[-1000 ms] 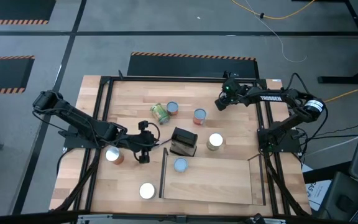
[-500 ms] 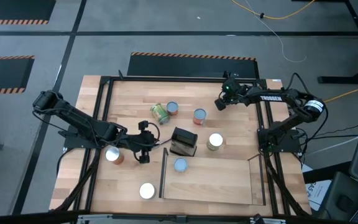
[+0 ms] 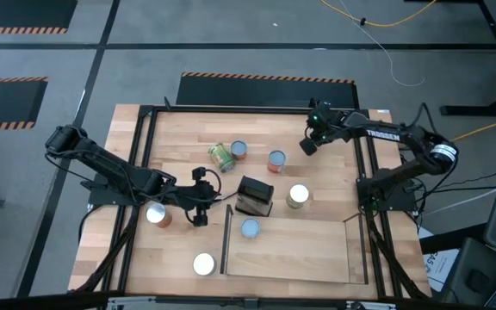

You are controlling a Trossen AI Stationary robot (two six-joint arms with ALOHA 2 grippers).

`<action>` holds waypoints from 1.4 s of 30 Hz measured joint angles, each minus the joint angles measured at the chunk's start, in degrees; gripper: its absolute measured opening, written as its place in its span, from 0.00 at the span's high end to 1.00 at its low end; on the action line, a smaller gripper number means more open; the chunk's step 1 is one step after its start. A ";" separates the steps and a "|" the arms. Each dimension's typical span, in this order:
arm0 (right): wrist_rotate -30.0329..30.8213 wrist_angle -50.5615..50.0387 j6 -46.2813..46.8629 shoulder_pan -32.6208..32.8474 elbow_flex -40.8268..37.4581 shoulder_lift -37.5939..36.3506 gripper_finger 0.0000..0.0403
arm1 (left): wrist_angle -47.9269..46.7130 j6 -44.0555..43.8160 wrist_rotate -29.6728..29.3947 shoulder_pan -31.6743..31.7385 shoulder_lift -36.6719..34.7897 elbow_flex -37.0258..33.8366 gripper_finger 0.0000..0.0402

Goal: Pick and place cans onto a shelf
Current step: Put the canned pineapple rings on the shelf

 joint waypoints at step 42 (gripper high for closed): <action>-0.46 -5.38 13.84 68.21 31.21 5.09 0.98 | 0.09 0.20 0.00 -0.02 0.00 0.00 0.83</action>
